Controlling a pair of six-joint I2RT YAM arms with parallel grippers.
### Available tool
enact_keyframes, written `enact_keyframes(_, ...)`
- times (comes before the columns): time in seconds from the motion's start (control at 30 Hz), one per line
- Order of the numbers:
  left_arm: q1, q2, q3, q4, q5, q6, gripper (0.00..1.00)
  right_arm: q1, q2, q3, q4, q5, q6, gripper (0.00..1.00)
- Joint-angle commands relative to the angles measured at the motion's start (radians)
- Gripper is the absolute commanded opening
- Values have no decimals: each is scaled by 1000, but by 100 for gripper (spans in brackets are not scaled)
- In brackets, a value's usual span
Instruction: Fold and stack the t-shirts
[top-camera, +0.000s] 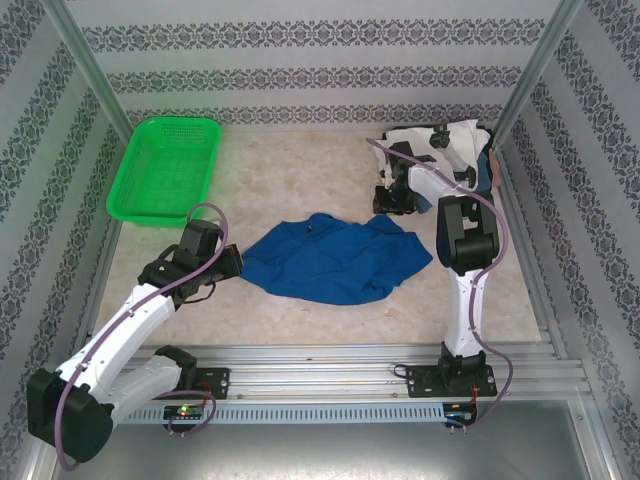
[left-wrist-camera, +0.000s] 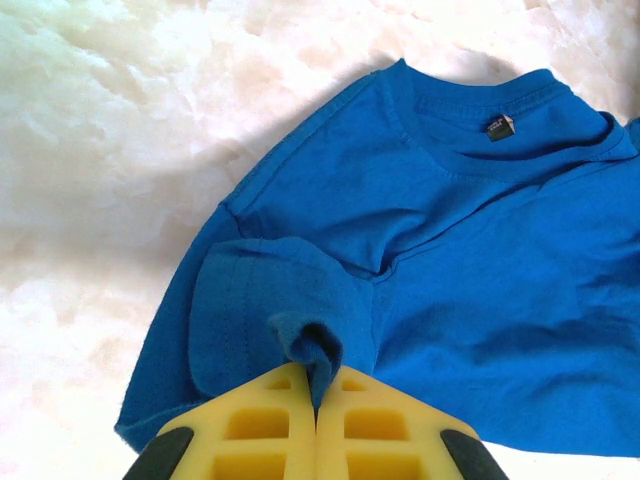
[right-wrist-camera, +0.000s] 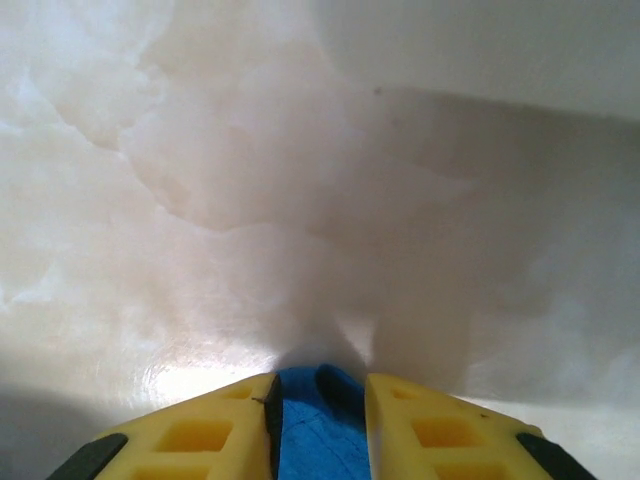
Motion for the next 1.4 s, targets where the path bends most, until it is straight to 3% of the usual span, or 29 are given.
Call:
enact_keyframes(0.0,4,-22,-12,-8,5,-4,0,1,29,33,-59,36,-24,24)
enact_keyframes(0.3,5,-42,-4,-20,3,2,0,-3,12,8,-33,62,-10,1)
enact_keyframes(0.73,11,-46,191,-92,-51,47,0,-76,-425,-168,142,18,76,0)
enact_keyframes(1.03,29,49,580,-191,-137,165,0,-171,-718,-150,176,-69,125,0)
enact_keyframes(1.37,42,271,1118,-290,-179,357,0,-326,-885,18,255,-188,265,0)
